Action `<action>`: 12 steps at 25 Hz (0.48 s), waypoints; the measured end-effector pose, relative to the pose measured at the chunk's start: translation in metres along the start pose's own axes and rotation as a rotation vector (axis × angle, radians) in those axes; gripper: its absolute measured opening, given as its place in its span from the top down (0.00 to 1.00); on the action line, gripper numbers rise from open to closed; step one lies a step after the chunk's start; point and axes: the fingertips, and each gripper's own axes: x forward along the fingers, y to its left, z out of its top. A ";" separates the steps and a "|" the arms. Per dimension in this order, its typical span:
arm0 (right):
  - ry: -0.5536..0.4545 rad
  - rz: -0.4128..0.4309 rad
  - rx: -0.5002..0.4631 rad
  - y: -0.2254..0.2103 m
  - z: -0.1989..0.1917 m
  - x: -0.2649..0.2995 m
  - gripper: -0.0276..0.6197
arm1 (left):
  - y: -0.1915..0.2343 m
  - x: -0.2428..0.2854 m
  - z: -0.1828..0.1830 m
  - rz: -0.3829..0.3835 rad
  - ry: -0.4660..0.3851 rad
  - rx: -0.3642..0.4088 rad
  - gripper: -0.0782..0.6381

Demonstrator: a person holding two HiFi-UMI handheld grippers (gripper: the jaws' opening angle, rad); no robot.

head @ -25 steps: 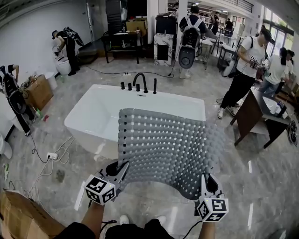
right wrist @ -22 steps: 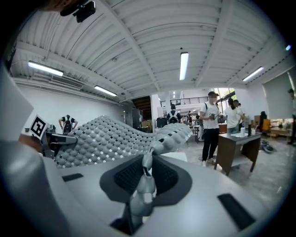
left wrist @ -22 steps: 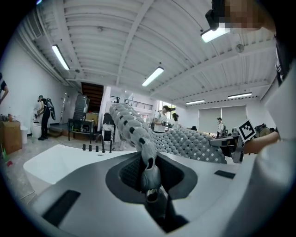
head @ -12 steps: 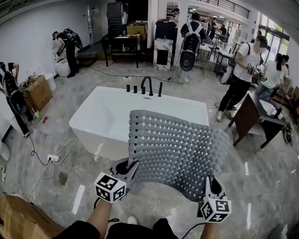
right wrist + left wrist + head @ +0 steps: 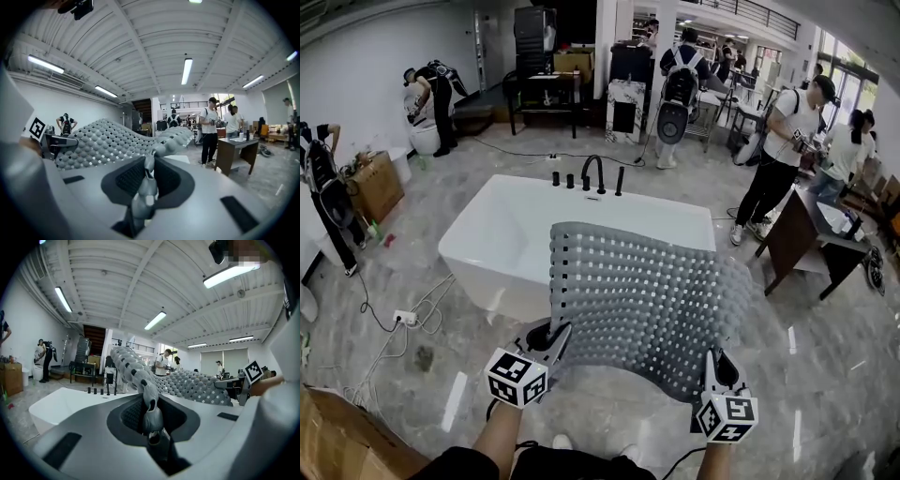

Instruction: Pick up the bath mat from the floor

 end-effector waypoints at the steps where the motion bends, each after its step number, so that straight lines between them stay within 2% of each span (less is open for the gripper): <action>1: -0.001 0.005 -0.002 -0.003 0.002 0.002 0.85 | -0.001 0.001 0.001 0.006 -0.003 0.000 0.81; 12: 0.008 0.024 -0.004 -0.027 -0.005 0.008 0.85 | -0.017 0.014 0.000 0.030 0.000 0.021 0.80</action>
